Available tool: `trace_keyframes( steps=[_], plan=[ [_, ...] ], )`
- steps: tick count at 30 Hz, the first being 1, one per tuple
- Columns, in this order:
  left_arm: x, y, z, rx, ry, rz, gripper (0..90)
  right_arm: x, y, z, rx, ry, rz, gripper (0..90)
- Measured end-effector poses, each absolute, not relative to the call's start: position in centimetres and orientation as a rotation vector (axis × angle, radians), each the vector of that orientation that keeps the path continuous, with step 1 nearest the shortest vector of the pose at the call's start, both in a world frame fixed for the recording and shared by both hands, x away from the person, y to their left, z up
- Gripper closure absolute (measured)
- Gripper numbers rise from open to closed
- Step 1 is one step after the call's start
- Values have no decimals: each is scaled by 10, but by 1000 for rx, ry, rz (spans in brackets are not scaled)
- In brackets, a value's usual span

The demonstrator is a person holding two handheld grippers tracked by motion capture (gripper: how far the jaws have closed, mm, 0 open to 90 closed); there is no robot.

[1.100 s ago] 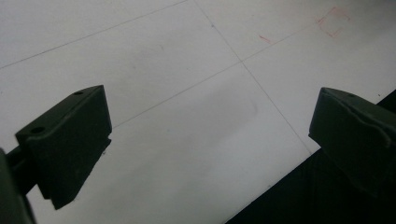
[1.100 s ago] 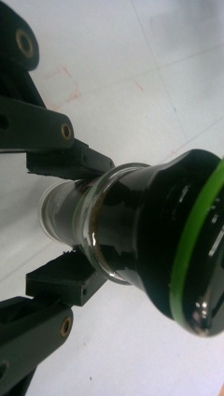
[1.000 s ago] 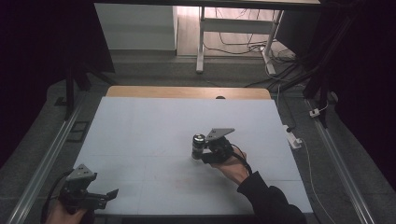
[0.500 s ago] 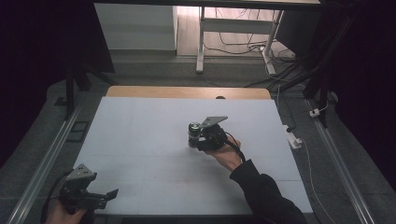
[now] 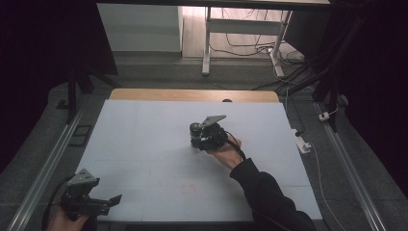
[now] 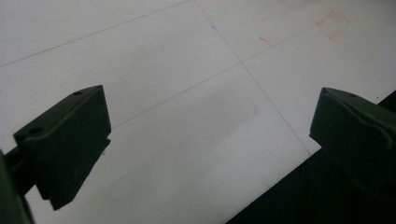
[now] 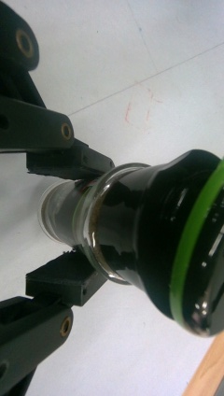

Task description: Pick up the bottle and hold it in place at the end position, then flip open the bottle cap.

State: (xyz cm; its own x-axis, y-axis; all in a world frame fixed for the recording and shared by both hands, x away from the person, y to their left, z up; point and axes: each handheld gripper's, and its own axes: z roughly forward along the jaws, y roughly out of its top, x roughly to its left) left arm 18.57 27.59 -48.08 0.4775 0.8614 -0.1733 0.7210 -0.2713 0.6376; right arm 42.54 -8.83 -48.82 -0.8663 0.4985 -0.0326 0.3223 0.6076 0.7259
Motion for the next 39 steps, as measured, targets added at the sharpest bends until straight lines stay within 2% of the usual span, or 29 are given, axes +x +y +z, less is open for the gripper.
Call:
trace_keyframes(
  steps=[22, 30, 39],
  plan=[
    [186, 276, -481, 2060, 1295, 259, 1, 427, -88, -504, 665, 2611, 1093, 527],
    [188, 279, -481, 2053, 1296, 212, 1, 428, -89, -504, 662, 2615, 1096, 527],
    [190, 279, -480, 2044, 1288, 238, 0, 428, -89, -504, 663, 2615, 1100, 526]
  ],
)
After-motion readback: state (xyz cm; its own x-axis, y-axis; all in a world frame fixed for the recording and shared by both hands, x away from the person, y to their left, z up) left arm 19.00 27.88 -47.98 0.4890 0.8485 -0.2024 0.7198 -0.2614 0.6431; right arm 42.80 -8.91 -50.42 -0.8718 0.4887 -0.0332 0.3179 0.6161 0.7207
